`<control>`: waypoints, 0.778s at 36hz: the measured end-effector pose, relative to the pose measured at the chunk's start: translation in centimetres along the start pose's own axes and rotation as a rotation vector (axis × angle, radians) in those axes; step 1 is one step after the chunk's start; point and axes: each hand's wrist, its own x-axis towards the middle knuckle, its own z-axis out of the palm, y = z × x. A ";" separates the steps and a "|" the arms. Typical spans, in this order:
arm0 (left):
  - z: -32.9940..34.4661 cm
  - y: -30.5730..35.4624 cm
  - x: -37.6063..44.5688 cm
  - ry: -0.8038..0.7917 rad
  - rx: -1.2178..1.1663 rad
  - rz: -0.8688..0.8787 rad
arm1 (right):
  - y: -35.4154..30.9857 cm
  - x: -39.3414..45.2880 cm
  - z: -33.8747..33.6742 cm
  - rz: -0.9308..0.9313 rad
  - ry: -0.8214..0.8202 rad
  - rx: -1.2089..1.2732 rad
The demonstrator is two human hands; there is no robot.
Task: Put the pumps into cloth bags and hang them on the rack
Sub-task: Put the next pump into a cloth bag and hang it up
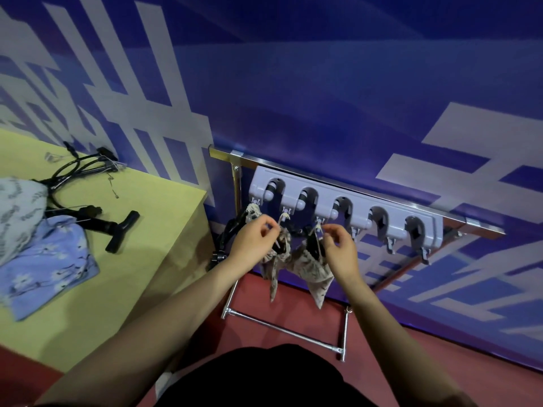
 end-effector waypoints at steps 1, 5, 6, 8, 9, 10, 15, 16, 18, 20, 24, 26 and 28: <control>-0.3 0.0 0.1 -0.013 -0.005 -0.003 | 0.0 -0.2 0.2 0.012 0.009 -0.011; -0.9 -0.5 0.5 -0.073 0.013 0.002 | -0.6 -1.5 0.7 0.056 0.136 -0.016; -1.2 -0.8 0.6 -0.082 0.011 0.007 | -1.0 -1.9 0.9 0.062 0.192 -0.008; -1.9 -1.3 0.4 -0.093 -0.001 0.011 | -2.1 -2.9 1.4 0.041 0.288 0.009; -2.5 -1.6 0.3 -0.094 -0.011 0.013 | -2.9 -3.4 1.8 0.013 0.313 0.029; -3.2 -2.2 0.3 -0.093 -0.025 0.015 | -3.8 -3.7 2.5 -0.026 0.324 0.051; -8.9 -5.4 0.0 -0.030 -0.113 0.036 | -9.0 -4.6 8.1 -0.210 0.237 0.121; -10.5 -6.2 -0.1 -0.012 -0.141 0.023 | -10.1 -4.6 9.7 -0.235 0.201 0.128; -14.0 -8.1 -0.3 0.019 -0.189 -0.011 | -12.7 -4.9 13.5 -0.271 0.136 0.165; -18.2 -10.5 -1.1 0.057 -0.228 -0.037 | -14.9 -5.4 17.9 -0.252 0.060 0.204; -27.3 -17.2 -2.8 0.123 -0.236 -0.123 | -17.8 -7.9 28.0 -0.111 -0.082 0.231; -31.6 -20.9 -3.3 0.140 -0.234 -0.188 | -18.8 -9.4 32.8 -0.066 -0.178 0.224; -35.3 -24.1 -3.8 0.151 -0.217 -0.235 | -19.8 -10.6 36.9 -0.026 -0.275 0.197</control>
